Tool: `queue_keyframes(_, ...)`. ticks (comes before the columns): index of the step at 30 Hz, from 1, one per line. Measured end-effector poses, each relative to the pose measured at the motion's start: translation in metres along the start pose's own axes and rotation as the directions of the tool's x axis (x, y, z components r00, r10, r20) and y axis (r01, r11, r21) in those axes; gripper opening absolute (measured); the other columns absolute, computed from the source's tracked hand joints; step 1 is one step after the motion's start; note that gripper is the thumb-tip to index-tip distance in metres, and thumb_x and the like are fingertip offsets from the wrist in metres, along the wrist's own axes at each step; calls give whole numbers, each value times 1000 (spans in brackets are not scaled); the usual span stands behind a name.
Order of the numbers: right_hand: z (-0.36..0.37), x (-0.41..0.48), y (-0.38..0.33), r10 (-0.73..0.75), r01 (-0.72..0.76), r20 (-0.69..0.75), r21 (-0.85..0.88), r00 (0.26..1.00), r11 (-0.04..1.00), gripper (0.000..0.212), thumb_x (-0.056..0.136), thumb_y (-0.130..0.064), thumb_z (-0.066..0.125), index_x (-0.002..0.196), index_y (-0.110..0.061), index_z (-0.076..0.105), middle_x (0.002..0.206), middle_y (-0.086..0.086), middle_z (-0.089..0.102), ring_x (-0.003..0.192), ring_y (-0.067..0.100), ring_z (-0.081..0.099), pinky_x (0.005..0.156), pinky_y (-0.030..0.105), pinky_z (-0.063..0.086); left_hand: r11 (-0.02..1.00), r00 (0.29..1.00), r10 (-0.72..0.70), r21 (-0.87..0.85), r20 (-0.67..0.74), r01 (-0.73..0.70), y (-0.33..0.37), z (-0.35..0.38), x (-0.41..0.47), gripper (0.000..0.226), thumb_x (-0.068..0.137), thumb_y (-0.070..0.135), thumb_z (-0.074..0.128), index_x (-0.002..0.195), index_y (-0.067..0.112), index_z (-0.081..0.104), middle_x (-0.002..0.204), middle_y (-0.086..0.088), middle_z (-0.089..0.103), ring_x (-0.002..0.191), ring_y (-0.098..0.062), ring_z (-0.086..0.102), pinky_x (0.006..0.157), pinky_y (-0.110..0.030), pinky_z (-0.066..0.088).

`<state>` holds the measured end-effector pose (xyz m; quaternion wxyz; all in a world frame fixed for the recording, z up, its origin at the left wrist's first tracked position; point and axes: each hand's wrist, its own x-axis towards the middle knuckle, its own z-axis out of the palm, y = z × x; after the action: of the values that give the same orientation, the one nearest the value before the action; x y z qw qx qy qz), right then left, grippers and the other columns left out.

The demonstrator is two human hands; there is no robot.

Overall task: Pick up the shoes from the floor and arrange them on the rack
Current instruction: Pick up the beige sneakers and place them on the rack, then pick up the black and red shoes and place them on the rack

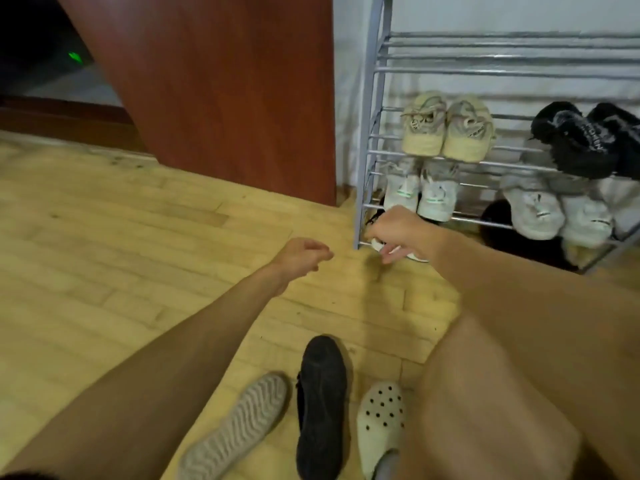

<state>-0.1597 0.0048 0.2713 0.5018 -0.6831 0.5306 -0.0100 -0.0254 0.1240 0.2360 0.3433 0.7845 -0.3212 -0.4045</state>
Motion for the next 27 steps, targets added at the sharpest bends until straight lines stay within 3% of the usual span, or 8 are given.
queue_keyframes(2, 38, -7, 7, -11, 14, 67, -48, 998, 999, 36, 93, -11, 59, 125, 2, 53, 125, 18, 55, 100, 29, 62, 78, 37, 58, 997, 997, -78, -16, 12, 78, -40, 3, -13, 37, 90, 25, 61, 123, 9, 62, 113, -6, 64, 94, -19, 59, 72, -26, 46)
queue_keyframes(5, 81, -15, 16, -36, 54, 147, -120, 989, 991, 38, 92, -16, 60, 126, 2, 55, 122, 16, 59, 99, 27, 65, 78, 38, 60, 975, 971, -223, -1, 83, 224, -100, 15, -32, 41, 91, 25, 59, 129, 9, 56, 115, -7, 61, 95, -20, 58, 81, -30, 45)
queue_keyframes(12, 121, -8, 51, -9, 64, 218, -246, 976, 967, 31, 90, -17, 57, 117, -1, 61, 116, 17, 61, 98, 28, 65, 82, 39, 60, 892, 874, -448, 24, 188, 452, -204, 57, -60, 28, 93, 16, 56, 117, 3, 56, 107, -12, 56, 91, -19, 53, 68, -24, 42)
queue_keyframes(14, 123, -4, 50, -38, 98, 223, -266, 974, 959, 32, 90, -16, 53, 117, -2, 61, 113, 17, 62, 96, 30, 67, 81, 41, 60, 879, 859, -477, 102, 188, 466, -225, 72, -63, 28, 91, 17, 57, 116, 5, 56, 113, -15, 57, 91, -19, 51, 71, -26, 40)
queue_keyframes(17, 121, 1, 52, -49, 128, 260, -295, 964, 947, 34, 89, -15, 49, 120, -4, 59, 113, 16, 62, 96, 29, 68, 81, 41, 60, 852, 859, -485, 309, 164, 423, -243, 93, -68, 51, 92, 21, 58, 137, 1, 43, 137, -14, 50, 119, -24, 50, 90, -30, 42)
queue_keyframes(19, 119, 4, 58, -33, 145, 299, -361, 954, 921, 35, 89, -16, 50, 121, -5, 59, 111, 17, 63, 96, 28, 68, 82, 41, 60, 849, 845, -506, 273, 175, 452, -244, 102, -70, 55, 93, 17, 58, 140, -3, 37, 139, -16, 47, 128, -29, 47, 91, -29, 41)
queue_keyframes(24, 118, 9, 64, -13, 217, 359, -535, 933, 817, 31, 88, -17, 51, 115, -9, 62, 105, 15, 66, 94, 30, 69, 83, 40, 60, 847, 857, -500, 279, 127, 453, -258, 119, -58, 56, 83, 21, 69, 131, 1, 48, 127, -14, 59, 117, -30, 57, 91, -38, 52)
queue_keyframes(27, 119, 15, 61, -16, 232, 363, -561, 932, 795, 31, 88, -16, 49, 115, -8, 62, 105, 14, 66, 93, 29, 68, 82, 40, 60, 849, 848, -511, 241, 142, 471, -261, 113, -52, 54, 74, 25, 78, 118, 3, 55, 113, -9, 63, 105, -25, 61, 85, -34, 55)
